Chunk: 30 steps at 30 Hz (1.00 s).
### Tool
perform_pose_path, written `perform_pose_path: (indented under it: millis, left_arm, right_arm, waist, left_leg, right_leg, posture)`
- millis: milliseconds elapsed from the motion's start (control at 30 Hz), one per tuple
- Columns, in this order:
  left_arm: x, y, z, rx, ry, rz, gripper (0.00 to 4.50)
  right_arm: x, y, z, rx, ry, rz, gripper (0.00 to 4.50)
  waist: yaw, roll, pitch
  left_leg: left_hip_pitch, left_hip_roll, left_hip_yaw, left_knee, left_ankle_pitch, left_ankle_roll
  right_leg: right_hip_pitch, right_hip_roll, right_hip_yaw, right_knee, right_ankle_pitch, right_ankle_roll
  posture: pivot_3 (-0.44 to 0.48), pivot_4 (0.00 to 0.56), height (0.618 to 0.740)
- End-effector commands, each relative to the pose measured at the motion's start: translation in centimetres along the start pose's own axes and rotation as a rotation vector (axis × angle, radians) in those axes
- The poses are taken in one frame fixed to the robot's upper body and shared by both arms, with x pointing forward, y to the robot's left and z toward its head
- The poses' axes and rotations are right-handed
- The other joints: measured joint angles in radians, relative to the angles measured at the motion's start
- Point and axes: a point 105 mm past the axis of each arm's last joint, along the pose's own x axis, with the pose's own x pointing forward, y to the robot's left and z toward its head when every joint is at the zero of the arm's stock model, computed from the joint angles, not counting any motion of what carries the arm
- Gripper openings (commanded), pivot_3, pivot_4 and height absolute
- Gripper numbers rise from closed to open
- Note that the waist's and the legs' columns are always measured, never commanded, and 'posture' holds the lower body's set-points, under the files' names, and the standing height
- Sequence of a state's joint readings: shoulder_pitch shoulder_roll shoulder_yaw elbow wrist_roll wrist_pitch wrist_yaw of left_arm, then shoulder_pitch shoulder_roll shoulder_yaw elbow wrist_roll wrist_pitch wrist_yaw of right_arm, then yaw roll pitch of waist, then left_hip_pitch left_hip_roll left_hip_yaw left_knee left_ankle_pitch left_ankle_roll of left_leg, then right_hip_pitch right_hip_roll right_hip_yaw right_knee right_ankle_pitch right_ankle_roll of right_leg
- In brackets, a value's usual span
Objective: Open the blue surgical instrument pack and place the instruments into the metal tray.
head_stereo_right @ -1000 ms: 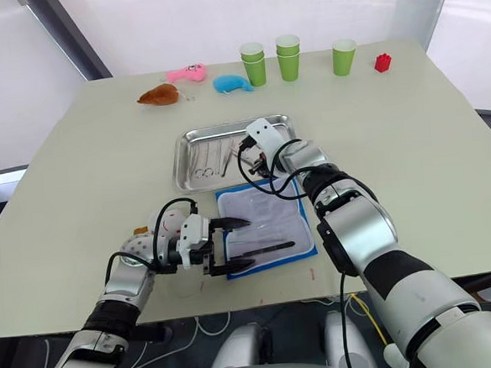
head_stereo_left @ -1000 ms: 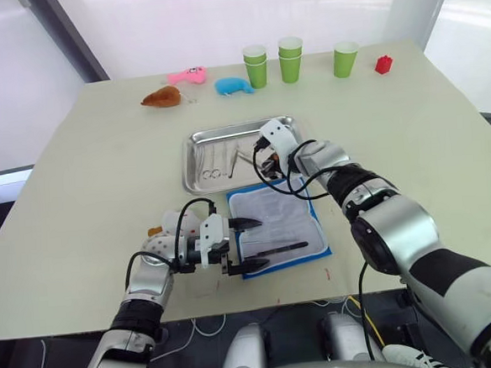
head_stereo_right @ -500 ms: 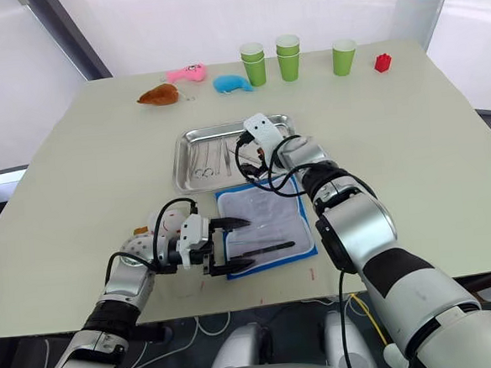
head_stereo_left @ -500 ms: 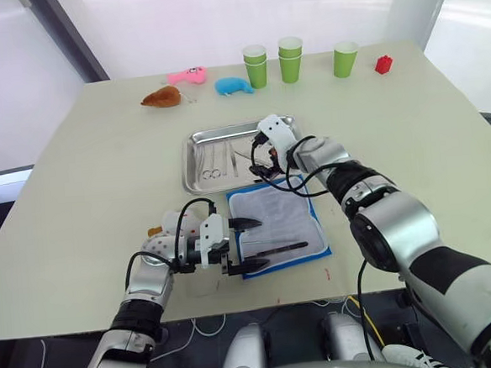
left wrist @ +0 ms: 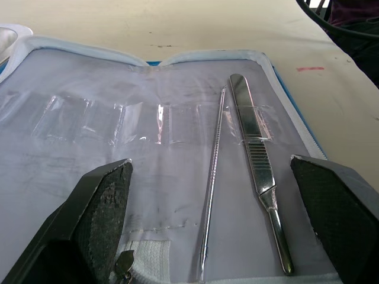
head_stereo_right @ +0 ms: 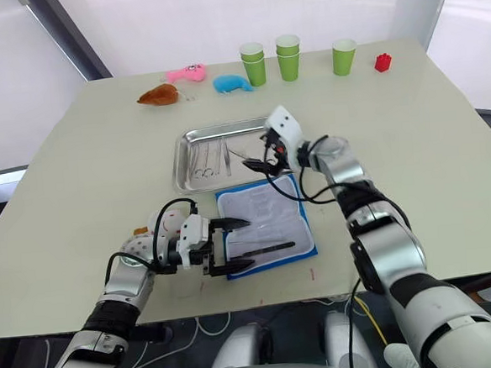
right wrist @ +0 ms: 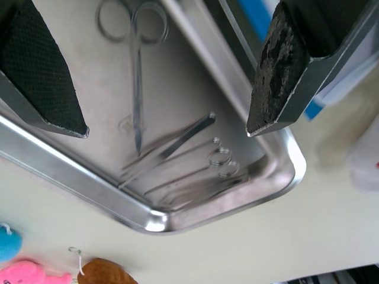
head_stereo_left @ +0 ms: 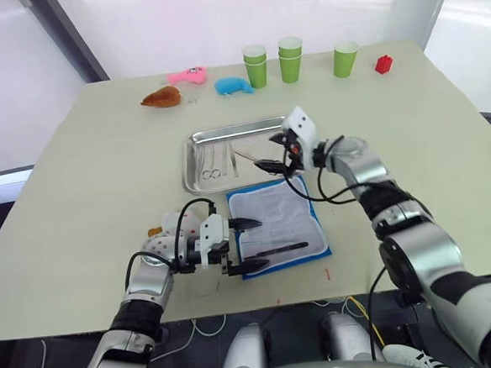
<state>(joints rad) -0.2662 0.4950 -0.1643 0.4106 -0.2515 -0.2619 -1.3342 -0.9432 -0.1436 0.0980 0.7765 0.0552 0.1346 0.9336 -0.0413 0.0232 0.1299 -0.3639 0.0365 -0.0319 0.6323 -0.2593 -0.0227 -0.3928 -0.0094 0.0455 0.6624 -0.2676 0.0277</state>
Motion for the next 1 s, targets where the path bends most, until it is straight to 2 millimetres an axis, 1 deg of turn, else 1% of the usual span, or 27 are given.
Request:
perform_pose_path:
  millis: [33,133,167,267,300,367,400,500,600,733,867,1000]
  left_arm:
    - [0.4,-4.2,-5.7,-0.244,0.153,-0.08,4.5]
    - [0.4,-4.1,-5.7,-0.243,0.155,-0.082,4.5]
    - [0.4,-4.1,-5.7,-0.242,0.155,-0.083,4.5]
    - [0.4,-4.1,-5.7,-0.241,0.155,-0.085,4.5]
    - [0.4,-4.1,-5.7,-0.241,0.155,-0.086,4.5]
    - [0.4,-4.0,-5.7,-0.24,0.154,-0.087,4.5]
    - [0.4,-4.0,-5.7,-0.24,0.155,-0.087,4.5]
    - [0.4,-3.9,-5.6,-0.237,0.155,-0.086,4.5]
    - [0.3,-3.8,-5.6,-0.235,0.156,-0.086,4.5]
    - [0.1,-3.8,-5.6,-0.234,0.16,-0.087,4.5]
    - [-0.2,-3.8,-5.7,-0.235,0.167,-0.091,4.5]
    - [-0.5,-3.7,-5.8,-0.233,0.173,-0.092,4.5]
  right_arm:
    - [-1.9,1.0,1.9,-0.071,-0.074,0.066,4.46]
    - [-4.5,2.3,0.5,-0.096,-0.054,0.123,4.46]
    - [-5.7,2.9,0.2,-0.109,-0.055,0.151,4.46]
    - [-8.3,4.1,0.0,-0.158,-0.07,0.199,4.46]
    - [-9.2,4.1,0.0,-0.191,-0.075,0.196,4.46]
    - [-10.5,4.1,-0.1,-0.228,-0.073,0.2,4.46]
    - [-11.7,4.3,0.1,-0.231,-0.083,0.225,4.46]
    - [-14.4,4.9,0.7,-0.213,-0.087,0.298,4.46]
    - [-16.5,5.1,1.5,-0.182,-0.079,0.344,4.46]
    - [-19.4,5.3,3.1,-0.142,-0.077,0.396,4.46]
    - [-21.2,5.4,4.0,-0.157,-0.037,0.433,4.46]
    - [-22.1,5.4,4.9,-0.157,-0.021,0.446,4.46]
  waist:
    - [0.0,0.0,0.0]
    - [0.0,0.0,0.0]
    - [0.001,0.0,0.0]
    - [0.002,-0.002,0.001]
    - [0.0,-0.004,0.002]
    - [-0.001,-0.004,0.003]
    - [-0.001,-0.005,0.004]
    - [0.001,-0.006,0.004]
    - [0.001,-0.006,0.004]
    - [0.001,-0.006,0.005]
    - [0.001,-0.007,0.005]
    - [0.0,-0.007,0.005]
  left_leg:
    - [0.0,0.0,0.0,0.0,0.0,0.0]
    - [0.0,0.0,0.0,0.0,0.0,0.0]
    - [0.0,0.0,0.0,0.0,0.0,0.0]
    - [0.0,0.0,0.0,0.0,0.0,0.0]
    - [0.0,0.0,0.0,0.0,0.0,0.0]
    - [0.0,0.0,0.001,0.0,0.0,0.0]
    - [0.001,0.0,0.001,0.0,0.0,0.0]
    - [0.001,0.0,0.001,0.0,0.0,0.0]
    - [0.0,0.0,0.001,0.0,0.0,0.0]
    - [0.0,0.0,0.0,0.0,0.0,0.0]
    - [0.0,0.0,0.0,0.0,0.0,0.0]
    - [0.001,0.0,0.0,0.0,0.0,0.0]
  right_leg:
    - [0.0,0.0,0.0,0.0,0.0,0.0]
    - [0.0,0.0,0.0,0.0,0.0,0.0]
    - [0.0,0.0,0.0,0.0,0.0,0.0]
    - [0.0,0.0,0.0,-0.001,-0.001,0.002]
    - [0.0,0.0,0.0,-0.001,-0.001,0.002]
    - [0.0,0.0,0.0,-0.001,-0.001,0.002]
    - [0.0,0.0,0.0,-0.001,-0.001,0.002]
    - [0.0,0.0,0.0,-0.001,-0.001,0.001]
    - [0.0,0.0,0.0,-0.002,-0.001,0.002]
    - [0.0,0.0,0.0,-0.002,-0.001,0.001]
    - [0.0,0.0,0.0,-0.003,-0.003,-0.001]
    - [0.0,0.0,0.0,-0.003,-0.003,-0.001]
  posture:
    - [0.0,0.15,0.74]
    - [0.0,0.15,0.74]
    - [0.0,0.15,0.74]
    - [0.0,0.15,0.74]
    - [0.0,0.15,0.74]
    - [0.0,0.15,0.74]
    - [0.0,0.15,0.74]
    - [0.0,0.15,0.74]
    - [0.0,0.15,0.74]
    - [0.0,0.15,0.74]
    - [0.0,0.15,0.74]
    - [0.0,0.15,0.74]
